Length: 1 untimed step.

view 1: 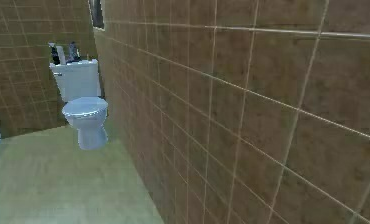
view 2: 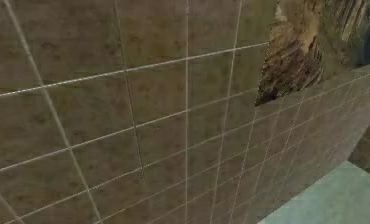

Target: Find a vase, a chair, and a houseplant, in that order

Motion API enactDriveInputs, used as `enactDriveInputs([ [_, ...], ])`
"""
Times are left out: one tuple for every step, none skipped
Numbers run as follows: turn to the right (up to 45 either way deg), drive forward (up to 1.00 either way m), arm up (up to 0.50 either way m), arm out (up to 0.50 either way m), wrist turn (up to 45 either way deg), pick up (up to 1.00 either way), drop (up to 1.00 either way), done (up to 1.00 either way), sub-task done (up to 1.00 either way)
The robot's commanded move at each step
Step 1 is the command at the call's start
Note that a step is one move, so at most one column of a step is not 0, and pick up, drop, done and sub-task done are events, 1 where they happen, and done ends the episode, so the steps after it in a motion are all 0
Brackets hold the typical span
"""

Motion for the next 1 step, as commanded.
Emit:
enactDriveInputs([
  [-45.0,0.00,0.00,0.00,0.0,0.00,0.00,0.00,0.00],
])
